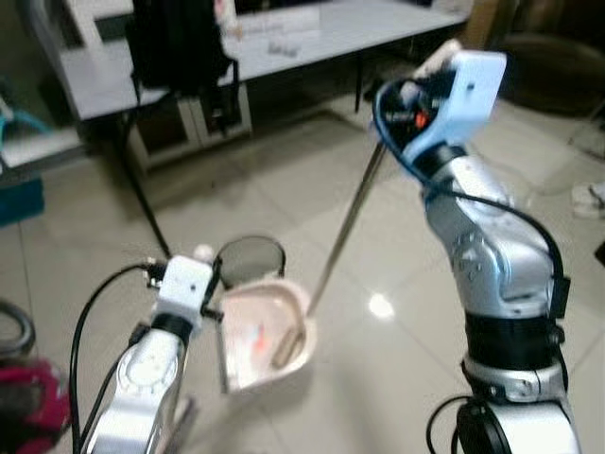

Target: Sweep floor

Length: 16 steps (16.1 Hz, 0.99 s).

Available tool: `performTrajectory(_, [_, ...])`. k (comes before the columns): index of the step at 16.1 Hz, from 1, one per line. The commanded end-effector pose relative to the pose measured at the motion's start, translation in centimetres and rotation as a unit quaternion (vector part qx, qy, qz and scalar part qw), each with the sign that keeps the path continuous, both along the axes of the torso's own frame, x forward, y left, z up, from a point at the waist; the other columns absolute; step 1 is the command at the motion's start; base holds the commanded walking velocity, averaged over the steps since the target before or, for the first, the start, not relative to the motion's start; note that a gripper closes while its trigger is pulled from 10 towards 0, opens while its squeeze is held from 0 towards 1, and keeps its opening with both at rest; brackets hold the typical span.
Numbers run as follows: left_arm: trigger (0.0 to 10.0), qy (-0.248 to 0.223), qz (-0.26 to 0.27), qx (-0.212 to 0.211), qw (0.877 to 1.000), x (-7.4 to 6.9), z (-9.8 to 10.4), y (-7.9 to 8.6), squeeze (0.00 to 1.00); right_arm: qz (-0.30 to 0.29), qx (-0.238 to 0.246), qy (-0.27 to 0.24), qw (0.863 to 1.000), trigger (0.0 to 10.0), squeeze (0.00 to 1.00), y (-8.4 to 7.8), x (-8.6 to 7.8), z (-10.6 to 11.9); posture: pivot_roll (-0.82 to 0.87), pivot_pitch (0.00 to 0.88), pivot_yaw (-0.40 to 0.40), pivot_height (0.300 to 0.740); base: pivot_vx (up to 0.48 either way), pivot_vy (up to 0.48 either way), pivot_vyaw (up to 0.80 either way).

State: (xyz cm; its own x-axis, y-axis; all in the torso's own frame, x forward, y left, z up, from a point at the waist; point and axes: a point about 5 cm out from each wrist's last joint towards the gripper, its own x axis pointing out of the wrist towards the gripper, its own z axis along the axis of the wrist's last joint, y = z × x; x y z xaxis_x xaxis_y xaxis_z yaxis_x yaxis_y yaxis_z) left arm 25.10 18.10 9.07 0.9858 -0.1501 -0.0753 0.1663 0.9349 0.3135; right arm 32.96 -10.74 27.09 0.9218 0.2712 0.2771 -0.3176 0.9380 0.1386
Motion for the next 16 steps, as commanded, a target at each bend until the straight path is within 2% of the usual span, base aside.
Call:
performTrajectory(1, [10.0,-0.024,-0.005,0.007,1.000,0.57,1.02,-0.16,0.00,-0.025,-0.003,-0.037,0.999,10.0,0.00,-0.91,-0.23,1.28,-0.05,0.000,0.057,0.740,0.345,0.000,0.00])
performTrajectory(5, [10.0,-0.027,-0.008,0.005,1.000,0.73,1.06,-0.31,0.00,-0.036,0.007,-0.044,0.998,10.0,0.00,-1.23,-0.41,1.27,-0.06,0.000,0.062,0.740,0.377,0.000,0.00])
performTrajectory(12, [10.0,-0.030,-0.005,0.003,1.000,0.79,1.09,-0.37,0.00,-0.026,-0.002,-0.048,0.998,10.0,0.00,-0.66,-0.27,1.40,-0.05,0.000,0.056,0.740,0.421,0.000,0.00])
performTrajectory(16, [10.0,-0.030,-0.004,0.003,1.000,0.74,1.03,-0.30,0.00,-0.028,0.008,-0.044,0.999,10.0,0.00,-0.65,-0.17,1.26,-0.05,0.000,0.055,0.740,0.419,0.000,0.57])
